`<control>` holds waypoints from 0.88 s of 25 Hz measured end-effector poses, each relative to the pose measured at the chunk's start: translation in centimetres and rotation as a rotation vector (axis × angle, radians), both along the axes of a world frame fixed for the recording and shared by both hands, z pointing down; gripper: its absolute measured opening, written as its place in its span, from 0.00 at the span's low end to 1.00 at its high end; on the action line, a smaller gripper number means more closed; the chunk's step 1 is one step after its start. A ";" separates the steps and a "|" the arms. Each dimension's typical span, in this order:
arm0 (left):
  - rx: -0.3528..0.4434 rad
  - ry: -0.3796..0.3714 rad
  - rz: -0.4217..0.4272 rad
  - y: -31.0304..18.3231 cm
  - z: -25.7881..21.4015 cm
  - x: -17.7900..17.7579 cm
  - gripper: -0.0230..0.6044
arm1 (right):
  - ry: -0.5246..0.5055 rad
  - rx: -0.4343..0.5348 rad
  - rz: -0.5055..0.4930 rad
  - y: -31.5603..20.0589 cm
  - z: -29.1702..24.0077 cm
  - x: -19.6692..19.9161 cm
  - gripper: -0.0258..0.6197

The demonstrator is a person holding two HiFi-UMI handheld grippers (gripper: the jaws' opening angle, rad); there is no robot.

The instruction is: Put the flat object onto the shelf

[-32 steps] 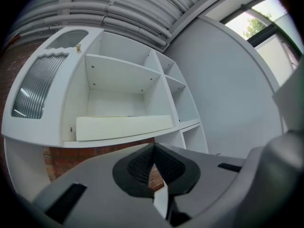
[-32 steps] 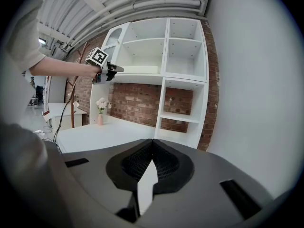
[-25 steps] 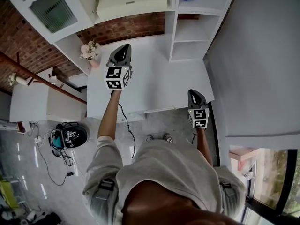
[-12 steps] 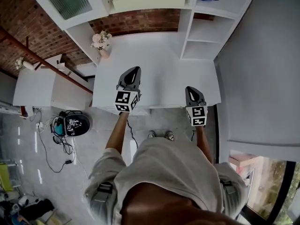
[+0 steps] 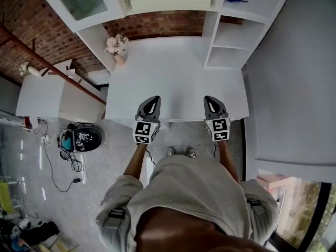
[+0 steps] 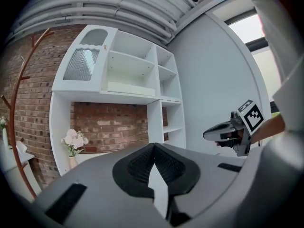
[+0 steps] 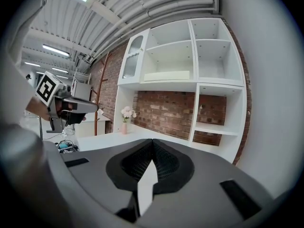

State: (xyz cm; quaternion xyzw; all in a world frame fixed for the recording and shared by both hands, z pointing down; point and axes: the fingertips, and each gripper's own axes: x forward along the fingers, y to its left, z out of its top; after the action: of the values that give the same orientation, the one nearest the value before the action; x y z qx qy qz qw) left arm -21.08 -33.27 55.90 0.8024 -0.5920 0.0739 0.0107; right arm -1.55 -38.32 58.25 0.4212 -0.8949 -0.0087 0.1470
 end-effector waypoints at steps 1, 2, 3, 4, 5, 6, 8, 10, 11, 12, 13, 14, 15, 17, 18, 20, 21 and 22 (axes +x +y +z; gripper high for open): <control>-0.004 0.012 -0.005 0.4 0.3 0.0 0.06 | -0.002 0.002 -0.003 0.0 -0.1 -0.1 0.08; -0.008 0.024 -0.012 0.8 0.6 0.1 0.06 | -0.002 0.004 -0.005 0.1 -0.2 -0.2 0.08; -0.012 0.037 -0.019 1.2 0.9 0.0 0.06 | -0.002 0.005 -0.006 0.2 -0.3 -0.2 0.08; -0.016 0.048 -0.028 1.6 1.1 0.0 0.06 | -0.002 0.006 -0.007 0.2 -0.4 -0.2 0.08; -0.019 0.055 -0.036 1.9 1.3 -0.1 0.06 | -0.001 0.009 -0.007 0.3 -0.4 -0.3 0.08; -0.022 0.059 -0.042 2.1 1.5 -0.1 0.06 | 0.001 0.011 -0.008 0.3 -0.5 -0.3 0.08; -0.024 0.065 -0.051 2.4 1.9 -0.2 0.06 | 0.003 0.016 -0.010 0.4 -0.6 -0.3 0.08; -0.025 0.070 -0.057 2.4 2.1 -0.3 0.06 | 0.002 0.020 -0.010 0.4 -0.7 -0.3 0.08; -0.025 0.074 -0.060 2.4 2.1 -0.3 0.06 | 0.002 0.022 -0.009 0.5 -0.7 -0.3 0.08; -0.024 0.078 -0.062 2.4 2.1 -0.3 0.06 | 0.003 0.023 -0.007 0.5 -0.8 -0.3 0.08; -0.022 0.082 -0.062 2.3 2.1 -0.3 0.06 | 0.003 0.024 -0.004 0.6 -0.8 -0.3 0.08; -0.020 0.083 -0.061 2.2 2.0 -0.2 0.06 | 0.002 0.023 -0.001 0.6 -0.9 -0.3 0.08; -0.018 0.083 -0.059 2.1 2.0 -0.1 0.06 | 0.001 0.022 0.001 0.6 -1.0 -0.2 0.08; -0.015 0.086 -0.057 1.8 1.8 0.0 0.06 | 0.001 0.022 0.004 0.6 -0.9 0.0 0.08; -0.013 0.090 -0.058 1.8 1.8 0.1 0.06 | 0.000 0.022 0.005 0.6 -0.8 0.1 0.08; -0.010 0.094 -0.058 1.6 1.6 0.3 0.06 | -0.004 0.023 0.006 0.6 -0.8 0.3 0.08; -0.007 0.090 -0.059 1.4 1.5 0.3 0.06 | -0.005 0.022 0.008 0.6 -0.8 0.4 0.08; -0.004 0.087 -0.059 1.3 1.4 0.4 0.06 | -0.006 0.022 0.010 0.6 -0.8 0.4 0.08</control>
State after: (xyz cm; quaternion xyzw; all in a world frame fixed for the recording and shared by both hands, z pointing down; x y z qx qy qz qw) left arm -20.72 -31.98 57.32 0.7871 -0.6143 0.0395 0.0403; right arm -1.12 -37.69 57.47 0.4274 -0.8930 -0.0165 0.1398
